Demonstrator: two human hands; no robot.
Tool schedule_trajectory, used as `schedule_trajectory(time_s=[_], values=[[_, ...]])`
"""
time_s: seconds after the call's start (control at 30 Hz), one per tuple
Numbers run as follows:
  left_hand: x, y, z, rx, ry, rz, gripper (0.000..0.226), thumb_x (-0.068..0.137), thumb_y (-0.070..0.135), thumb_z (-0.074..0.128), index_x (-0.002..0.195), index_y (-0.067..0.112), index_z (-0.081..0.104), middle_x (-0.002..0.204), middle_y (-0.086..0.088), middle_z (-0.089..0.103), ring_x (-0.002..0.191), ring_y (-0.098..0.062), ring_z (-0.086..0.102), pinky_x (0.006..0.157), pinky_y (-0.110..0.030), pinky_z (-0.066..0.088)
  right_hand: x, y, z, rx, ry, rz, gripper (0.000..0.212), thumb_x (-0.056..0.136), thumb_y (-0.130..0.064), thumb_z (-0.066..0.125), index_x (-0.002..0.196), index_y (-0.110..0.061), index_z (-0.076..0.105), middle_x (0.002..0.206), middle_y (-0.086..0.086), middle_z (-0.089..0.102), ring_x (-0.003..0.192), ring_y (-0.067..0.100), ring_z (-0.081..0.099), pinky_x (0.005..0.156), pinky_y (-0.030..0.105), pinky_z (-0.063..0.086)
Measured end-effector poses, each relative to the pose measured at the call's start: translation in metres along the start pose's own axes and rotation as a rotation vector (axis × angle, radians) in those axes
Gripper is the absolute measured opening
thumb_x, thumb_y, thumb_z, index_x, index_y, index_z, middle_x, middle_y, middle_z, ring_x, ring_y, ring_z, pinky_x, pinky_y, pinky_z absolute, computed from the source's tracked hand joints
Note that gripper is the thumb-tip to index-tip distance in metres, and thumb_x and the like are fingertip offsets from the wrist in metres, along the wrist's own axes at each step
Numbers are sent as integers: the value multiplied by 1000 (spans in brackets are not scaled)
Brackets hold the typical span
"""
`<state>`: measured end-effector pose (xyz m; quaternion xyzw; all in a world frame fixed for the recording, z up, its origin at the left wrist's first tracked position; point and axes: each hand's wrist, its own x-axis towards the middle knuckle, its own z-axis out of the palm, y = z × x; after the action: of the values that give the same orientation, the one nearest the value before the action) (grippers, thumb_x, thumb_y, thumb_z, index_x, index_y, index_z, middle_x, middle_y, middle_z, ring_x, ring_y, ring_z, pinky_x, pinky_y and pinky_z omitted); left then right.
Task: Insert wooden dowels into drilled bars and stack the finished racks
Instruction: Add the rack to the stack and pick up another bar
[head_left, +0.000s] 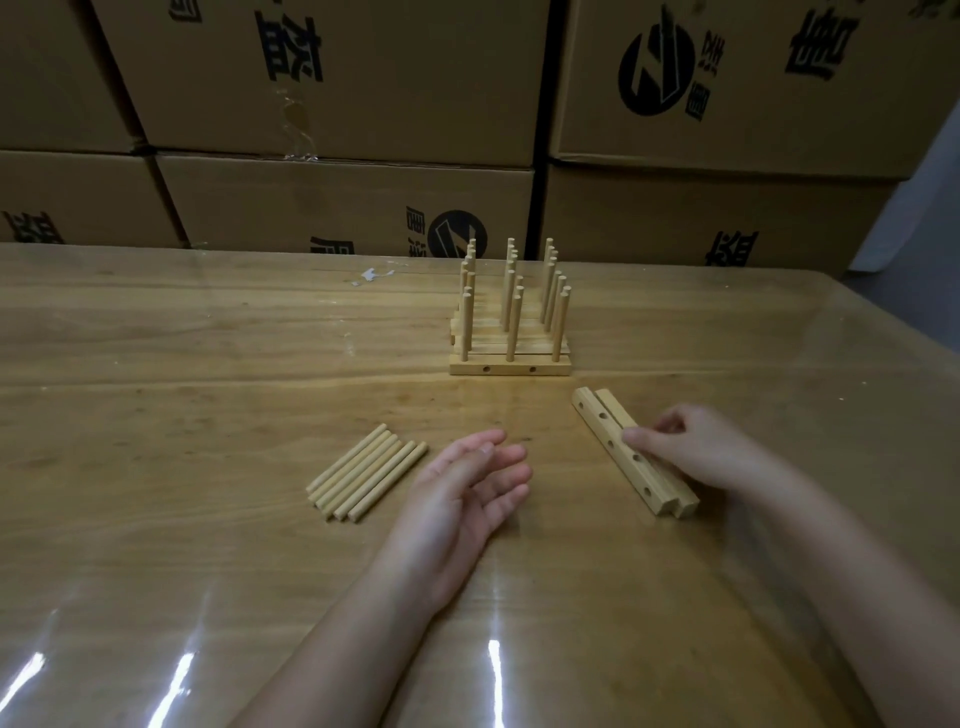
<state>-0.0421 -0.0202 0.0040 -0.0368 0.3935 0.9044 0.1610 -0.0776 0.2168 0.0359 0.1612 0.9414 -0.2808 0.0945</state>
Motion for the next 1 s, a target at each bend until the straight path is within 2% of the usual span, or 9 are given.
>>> schedule_trajectory(time_s=[0.13, 0.3, 0.4, 0.5, 0.6, 0.7, 0.8, 0.87, 1.0], values=[[0, 0, 0, 19, -12, -13, 32, 75, 13, 59, 104, 2, 62, 80, -13, 72, 67, -18, 70, 59, -25, 57, -26, 6, 15, 36, 43, -33, 47, 81, -49, 64, 115, -16, 59, 113, 3, 54, 92, 16, 55, 80, 31, 46], [-1, 1, 0, 19, -13, -12, 17, 90, 7, 52, 103, 2, 62, 79, -12, 71, 66, -17, 69, 58, -25, 56, -38, 4, 32, -2, 239, 17, 46, 83, -49, 62, 115, -16, 60, 110, 2, 51, 85, 18, 53, 72, 32, 46], [0, 0, 0, 25, -9, -3, 16, 93, 7, 50, 101, 2, 63, 78, -12, 71, 65, -16, 69, 57, -25, 56, -41, 5, 40, 58, 370, 11, 45, 79, -49, 66, 109, -17, 58, 97, -3, 52, 79, 15, 49, 63, 29, 40], [0, -1, 0, 37, -19, 0, 18, 87, 9, 54, 101, 2, 63, 77, -12, 71, 65, -16, 69, 57, -24, 56, -47, 7, 47, 223, 474, -26, 37, 75, -45, 72, 98, -24, 52, 79, -16, 47, 68, 4, 46, 50, 23, 33], [0, -1, -1, 63, -30, 7, 27, 77, 14, 59, 101, 3, 63, 77, -11, 71, 65, -16, 68, 58, -24, 56, -51, 8, 52, 382, 553, -135, 27, 76, -37, 73, 91, -27, 52, 83, -14, 53, 75, 6, 51, 54, 20, 36], [0, -2, -1, 95, -53, 16, 31, 74, 16, 62, 103, 4, 62, 79, -10, 71, 67, -15, 68, 60, -23, 55, -57, 4, 52, 487, 591, -233, 22, 78, -39, 70, 91, -27, 56, 83, -13, 59, 77, 5, 56, 60, 24, 45], [-1, -2, -3, 119, -73, 18, 35, 73, 16, 65, 105, 4, 61, 80, -9, 71, 69, -15, 68, 61, -23, 55, -64, -5, 48, 729, 514, -278, 17, 80, -39, 66, 89, -25, 64, 75, -10, 67, 68, -2, 59, 59, 17, 46], [-1, -3, -3, 140, -84, 19, 36, 73, 16, 66, 107, 5, 60, 82, -9, 71, 71, -14, 68, 62, -23, 55, -69, -10, 46, 886, 406, -286, 15, 83, -36, 64, 89, -22, 67, 71, -10, 68, 55, -3, 55, 51, 12, 44], [-2, -3, -2, 186, -96, 30, 39, 72, 18, 68, 109, 8, 62, 85, -7, 72, 73, -14, 68, 64, -22, 55, -76, -16, 45, 1139, 145, -200, 28, 77, -43, 61, 90, -19, 68, 66, -5, 67, 44, 2, 45, 40, 14, 36]])
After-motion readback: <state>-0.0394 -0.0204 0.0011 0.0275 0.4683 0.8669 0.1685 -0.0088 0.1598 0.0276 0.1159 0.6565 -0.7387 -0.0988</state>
